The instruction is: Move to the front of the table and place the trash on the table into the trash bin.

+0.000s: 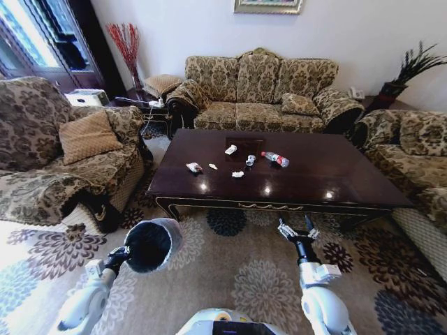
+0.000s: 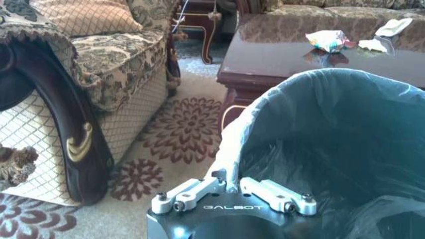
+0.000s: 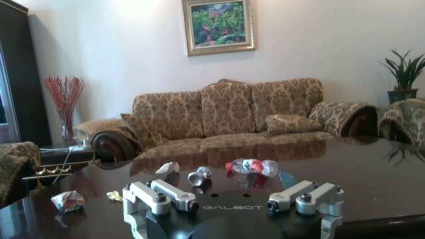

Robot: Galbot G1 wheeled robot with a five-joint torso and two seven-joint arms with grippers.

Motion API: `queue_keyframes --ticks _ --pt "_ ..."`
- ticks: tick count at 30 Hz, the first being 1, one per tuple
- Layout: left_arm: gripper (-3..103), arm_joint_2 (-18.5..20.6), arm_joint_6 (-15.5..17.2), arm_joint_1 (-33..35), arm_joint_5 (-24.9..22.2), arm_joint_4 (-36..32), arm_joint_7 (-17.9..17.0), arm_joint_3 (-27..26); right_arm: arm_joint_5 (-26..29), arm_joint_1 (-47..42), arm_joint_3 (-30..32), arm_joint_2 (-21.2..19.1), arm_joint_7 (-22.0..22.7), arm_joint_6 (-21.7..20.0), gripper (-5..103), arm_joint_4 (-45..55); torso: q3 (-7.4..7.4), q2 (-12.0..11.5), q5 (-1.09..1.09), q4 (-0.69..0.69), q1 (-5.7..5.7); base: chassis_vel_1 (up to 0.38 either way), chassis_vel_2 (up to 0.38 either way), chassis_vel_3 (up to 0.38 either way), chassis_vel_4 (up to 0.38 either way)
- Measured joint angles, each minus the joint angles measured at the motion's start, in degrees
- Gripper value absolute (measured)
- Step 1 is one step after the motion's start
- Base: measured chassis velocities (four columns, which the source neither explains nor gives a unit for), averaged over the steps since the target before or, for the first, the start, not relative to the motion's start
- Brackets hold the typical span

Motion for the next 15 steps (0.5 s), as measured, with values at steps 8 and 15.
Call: queue_keyframes --ticks 8,15 --pt "0 0.00 -0.02 -0.04 0.03 0.04 0.02 0.04 -0.01 0.00 0.00 0.00 0.01 -0.04 100 0.02 0.00 0.00 0.00 0.00 0.00 0.000 0.000 0.000 0.000" --pt "0 0.00 -0.04 -0.05 0.04 0.07 0.03 0.05 -0.01 -0.01 0.00 0.00 0.03 -0.04 100 0.05 0.00 0.00 0.00 0.00 0.00 0.000 0.000 0.000 0.000"
